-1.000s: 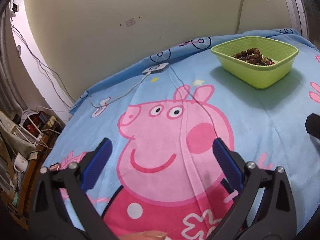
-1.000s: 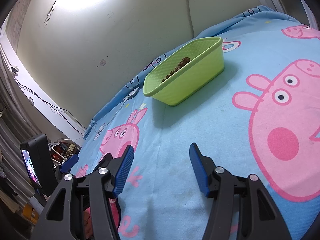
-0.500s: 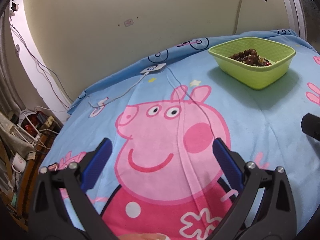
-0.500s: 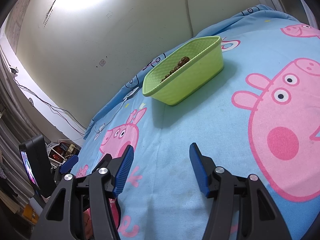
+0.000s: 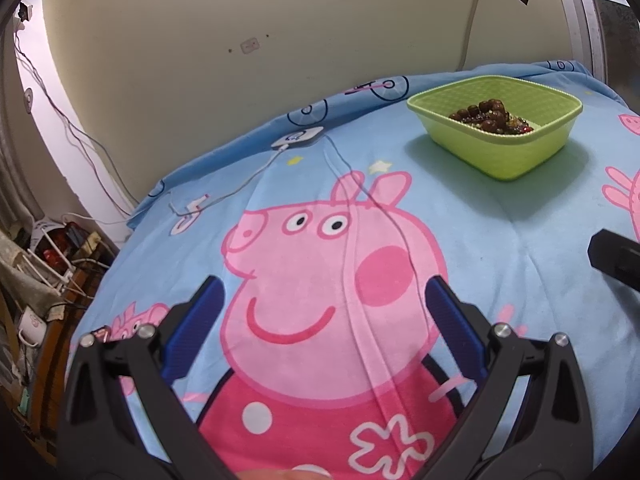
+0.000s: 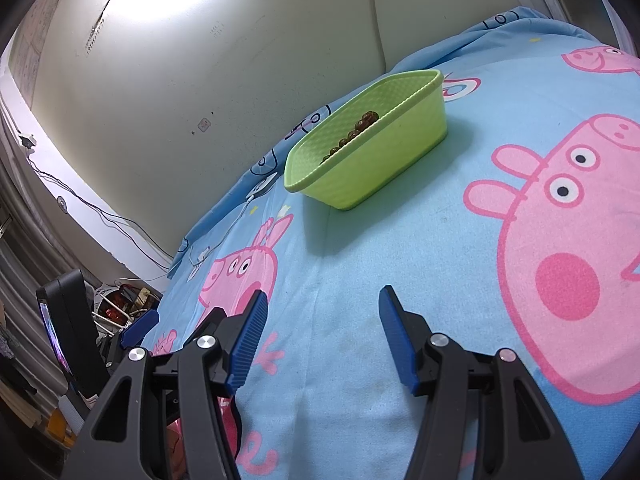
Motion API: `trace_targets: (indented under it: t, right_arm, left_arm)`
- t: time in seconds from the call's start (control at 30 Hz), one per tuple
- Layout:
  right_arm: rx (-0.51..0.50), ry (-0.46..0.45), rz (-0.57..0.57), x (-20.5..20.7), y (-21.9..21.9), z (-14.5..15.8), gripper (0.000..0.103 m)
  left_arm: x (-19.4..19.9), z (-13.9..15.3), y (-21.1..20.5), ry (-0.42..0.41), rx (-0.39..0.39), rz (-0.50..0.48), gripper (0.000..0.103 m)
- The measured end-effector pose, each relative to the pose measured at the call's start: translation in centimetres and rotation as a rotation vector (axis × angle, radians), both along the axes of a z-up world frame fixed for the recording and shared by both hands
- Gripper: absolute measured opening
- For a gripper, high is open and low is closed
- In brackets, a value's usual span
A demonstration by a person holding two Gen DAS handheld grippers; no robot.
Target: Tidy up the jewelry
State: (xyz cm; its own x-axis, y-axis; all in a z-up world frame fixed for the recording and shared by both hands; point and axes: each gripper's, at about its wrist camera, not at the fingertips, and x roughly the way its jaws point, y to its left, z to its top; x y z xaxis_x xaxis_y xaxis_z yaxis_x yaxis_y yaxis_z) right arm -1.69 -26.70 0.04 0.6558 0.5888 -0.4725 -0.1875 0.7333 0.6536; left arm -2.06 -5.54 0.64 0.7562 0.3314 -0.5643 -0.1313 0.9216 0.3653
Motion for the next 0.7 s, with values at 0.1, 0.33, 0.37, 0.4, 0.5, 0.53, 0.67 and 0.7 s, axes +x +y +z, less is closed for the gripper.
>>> trace_targets:
  t: [0.1,0.33,0.37,0.4,0.5,0.53,0.67,0.7]
  right_arm:
    - [0.000,0.001,0.000,0.0,0.0,0.0,0.040]
    - [0.000,0.002,0.000,0.0,0.0,0.0,0.040]
    - [-0.001,0.002,0.000,-0.1,0.0,0.0,0.040]
    - [-0.001,0.002,-0.001,-0.1,0.0,0.0,0.040]
    - [-0.002,0.004,-0.011,-0.2,0.1,0.0,0.040]
    - [-0.002,0.005,-0.013,-0.2,0.0,0.0,0.040]
    - [-0.004,0.008,-0.027,-0.4,0.0,0.0,0.040]
    - [-0.004,0.009,-0.028,-0.5,-0.1,0.0,0.040]
  left_arm:
    - [0.0,0.0,-0.1,0.003,-0.003,-0.004,0.097]
    - [0.3,0.1,0.4,0.033,-0.077,-0.035,0.097]
    - [0.3,0.1,0.3,0.036,-0.082,-0.039,0.097]
    - [0.4,0.1,0.3,0.042,-0.090,-0.047,0.097]
    - [0.7,-0.1,0.0,0.056,-0.097,-0.064,0.097]
    - [1.0,-0.1,-0.2,0.062,-0.097,-0.072,0.097]
    - [2.2,-0.7,-0.7,0.095,-0.088,-0.099,0.097]
    - [2.5,-0.9,-0.8,0.100,-0.086,-0.101,0.097]
